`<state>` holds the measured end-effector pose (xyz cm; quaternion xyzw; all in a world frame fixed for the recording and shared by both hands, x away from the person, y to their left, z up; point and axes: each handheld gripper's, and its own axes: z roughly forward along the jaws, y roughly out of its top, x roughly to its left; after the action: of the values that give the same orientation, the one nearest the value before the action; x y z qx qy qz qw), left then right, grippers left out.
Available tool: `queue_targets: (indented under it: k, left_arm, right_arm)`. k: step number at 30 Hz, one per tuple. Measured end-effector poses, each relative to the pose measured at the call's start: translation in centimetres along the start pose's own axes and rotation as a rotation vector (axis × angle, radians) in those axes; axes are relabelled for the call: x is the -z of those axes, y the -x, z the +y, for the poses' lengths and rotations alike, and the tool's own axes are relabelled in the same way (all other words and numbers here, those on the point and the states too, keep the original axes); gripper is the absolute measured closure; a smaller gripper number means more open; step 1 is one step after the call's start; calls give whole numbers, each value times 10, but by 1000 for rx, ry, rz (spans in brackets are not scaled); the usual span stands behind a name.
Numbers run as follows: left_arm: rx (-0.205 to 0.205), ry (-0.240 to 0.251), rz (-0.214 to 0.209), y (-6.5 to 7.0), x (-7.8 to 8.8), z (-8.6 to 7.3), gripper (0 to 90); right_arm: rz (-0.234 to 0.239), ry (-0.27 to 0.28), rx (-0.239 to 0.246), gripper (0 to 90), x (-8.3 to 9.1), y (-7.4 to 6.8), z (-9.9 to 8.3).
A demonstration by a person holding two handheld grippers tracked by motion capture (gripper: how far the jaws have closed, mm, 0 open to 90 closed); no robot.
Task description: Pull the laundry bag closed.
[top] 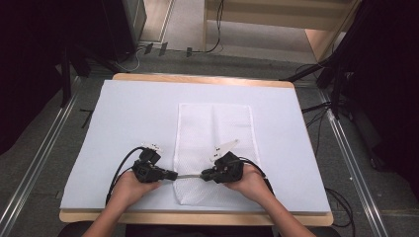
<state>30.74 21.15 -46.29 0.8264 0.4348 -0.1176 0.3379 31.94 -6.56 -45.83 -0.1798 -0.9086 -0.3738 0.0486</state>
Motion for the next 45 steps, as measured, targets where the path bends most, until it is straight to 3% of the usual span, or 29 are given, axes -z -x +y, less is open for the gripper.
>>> queue_targets:
  k: [33, 45]
  left_arm:
    - [-12, -1, 4, 0, 0, 0, 900]
    - [-17, 4, 4, 1, 0, 0, 900]
  right_arm:
    - [-42, 24, -43, 830, 38, 15, -28]
    - [-50, 43, -38, 829, 49, 17, -39]
